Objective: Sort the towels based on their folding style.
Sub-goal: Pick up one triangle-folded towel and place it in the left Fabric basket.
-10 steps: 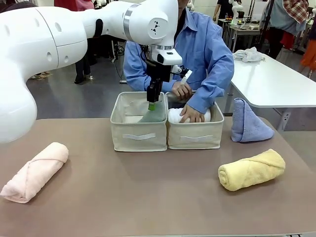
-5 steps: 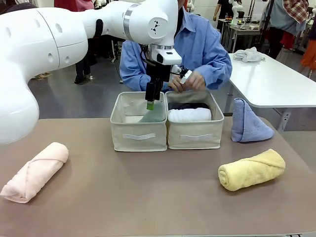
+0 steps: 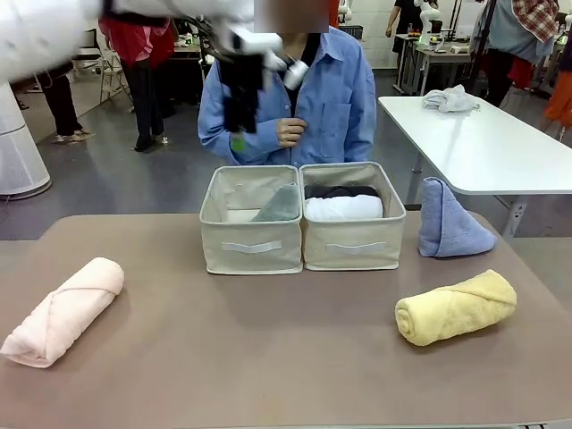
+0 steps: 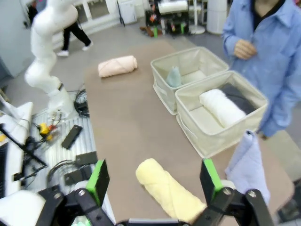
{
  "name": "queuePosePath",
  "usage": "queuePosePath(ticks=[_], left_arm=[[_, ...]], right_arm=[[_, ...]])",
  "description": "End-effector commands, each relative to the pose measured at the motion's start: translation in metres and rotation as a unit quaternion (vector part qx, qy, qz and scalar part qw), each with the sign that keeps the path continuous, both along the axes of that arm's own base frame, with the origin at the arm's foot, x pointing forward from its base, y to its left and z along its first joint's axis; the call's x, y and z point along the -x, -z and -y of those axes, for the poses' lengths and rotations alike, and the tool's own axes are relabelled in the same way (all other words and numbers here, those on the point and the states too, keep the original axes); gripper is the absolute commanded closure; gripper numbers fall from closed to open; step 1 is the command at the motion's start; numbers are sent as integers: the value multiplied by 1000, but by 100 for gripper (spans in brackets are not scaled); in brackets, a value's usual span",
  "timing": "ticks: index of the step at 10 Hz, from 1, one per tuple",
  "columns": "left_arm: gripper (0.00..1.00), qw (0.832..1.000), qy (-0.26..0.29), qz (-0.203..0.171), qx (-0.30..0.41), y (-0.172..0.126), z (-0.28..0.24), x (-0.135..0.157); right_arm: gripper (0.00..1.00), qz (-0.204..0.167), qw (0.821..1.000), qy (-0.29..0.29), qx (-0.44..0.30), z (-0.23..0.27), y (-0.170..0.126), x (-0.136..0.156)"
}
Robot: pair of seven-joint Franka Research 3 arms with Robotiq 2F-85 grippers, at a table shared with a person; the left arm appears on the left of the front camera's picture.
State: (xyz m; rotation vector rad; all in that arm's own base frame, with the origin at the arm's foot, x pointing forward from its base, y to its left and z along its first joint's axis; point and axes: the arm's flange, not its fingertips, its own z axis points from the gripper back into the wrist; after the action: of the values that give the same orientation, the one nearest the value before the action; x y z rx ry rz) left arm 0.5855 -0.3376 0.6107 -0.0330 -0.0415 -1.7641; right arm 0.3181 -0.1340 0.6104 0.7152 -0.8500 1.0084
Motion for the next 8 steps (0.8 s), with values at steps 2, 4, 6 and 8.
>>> queuePosePath(ticks=[2, 4, 6, 8], left_arm=[[0, 997, -27, 5, 70, 15, -142, 85], [0, 989, -68, 9, 130, 19, -204, 106], [0, 983, -107, 30, 144, 24, -247, 134], [0, 980, -134, 27, 145, 25, -275, 142]], right_arm=[[0, 4, 1000, -3, -3, -2, 1, 0], [0, 4, 1000, -3, -3, -2, 1, 0], [0, 4, 1000, -3, -3, -2, 1, 0], [0, 4, 1000, -3, -3, -2, 1, 0]])
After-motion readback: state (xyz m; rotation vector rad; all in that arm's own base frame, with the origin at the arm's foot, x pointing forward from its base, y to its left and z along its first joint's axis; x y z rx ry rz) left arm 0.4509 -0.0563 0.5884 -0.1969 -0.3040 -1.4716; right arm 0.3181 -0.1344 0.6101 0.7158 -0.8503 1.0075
